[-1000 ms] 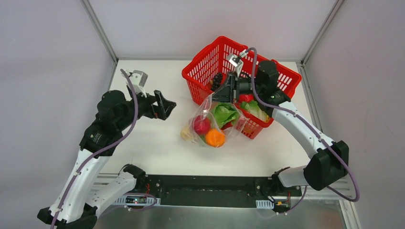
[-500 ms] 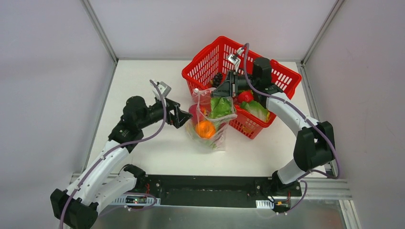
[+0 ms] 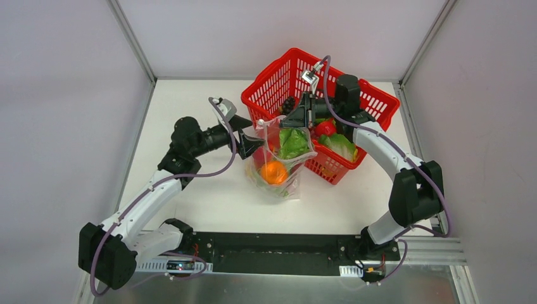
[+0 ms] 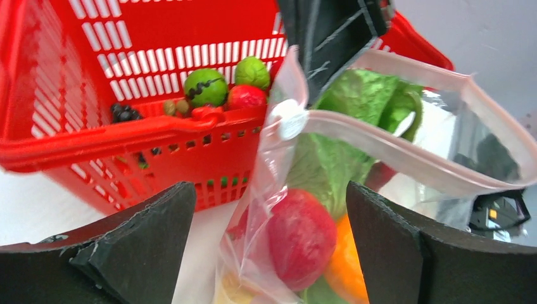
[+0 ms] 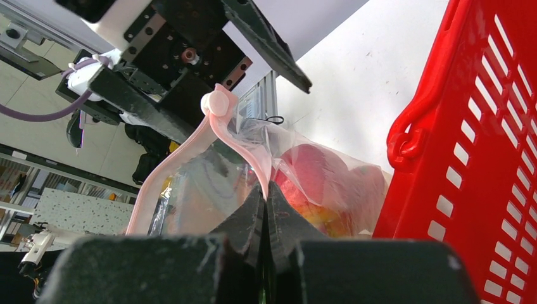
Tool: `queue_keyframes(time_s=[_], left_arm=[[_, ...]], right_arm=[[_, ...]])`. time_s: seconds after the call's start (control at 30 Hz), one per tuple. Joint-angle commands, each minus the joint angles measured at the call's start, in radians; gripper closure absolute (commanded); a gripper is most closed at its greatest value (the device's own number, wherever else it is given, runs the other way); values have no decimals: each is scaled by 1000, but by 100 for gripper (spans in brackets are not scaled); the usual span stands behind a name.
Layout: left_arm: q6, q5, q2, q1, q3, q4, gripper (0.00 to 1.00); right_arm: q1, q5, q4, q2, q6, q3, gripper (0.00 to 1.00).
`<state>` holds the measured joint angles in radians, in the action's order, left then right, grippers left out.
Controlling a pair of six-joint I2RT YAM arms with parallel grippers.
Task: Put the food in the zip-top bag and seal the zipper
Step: Adjust the zipper food storage bag at the center of the board.
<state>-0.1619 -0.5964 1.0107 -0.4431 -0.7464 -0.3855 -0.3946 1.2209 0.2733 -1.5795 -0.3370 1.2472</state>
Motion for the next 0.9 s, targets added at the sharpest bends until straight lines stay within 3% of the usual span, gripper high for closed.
queue_keyframes(time_s=[0.0, 0.2, 0.43, 0.73, 0.87], left_arm=[[111, -195, 19, 10, -84, 27, 12], [119, -234, 66, 17, -115, 13, 33], [101, -267, 103, 17, -117, -55, 51], [150, -247, 69, 17, -137, 73, 100], [179, -197, 23, 17, -129, 123, 100]], right_arm=[[-5, 50, 10, 4, 6, 46, 100], [-17, 60, 5, 6, 6, 49, 100], [-36, 53, -5, 3, 3, 50, 100], [-42, 3, -62, 18, 38, 57, 98], [-42, -34, -121, 37, 76, 76, 93]])
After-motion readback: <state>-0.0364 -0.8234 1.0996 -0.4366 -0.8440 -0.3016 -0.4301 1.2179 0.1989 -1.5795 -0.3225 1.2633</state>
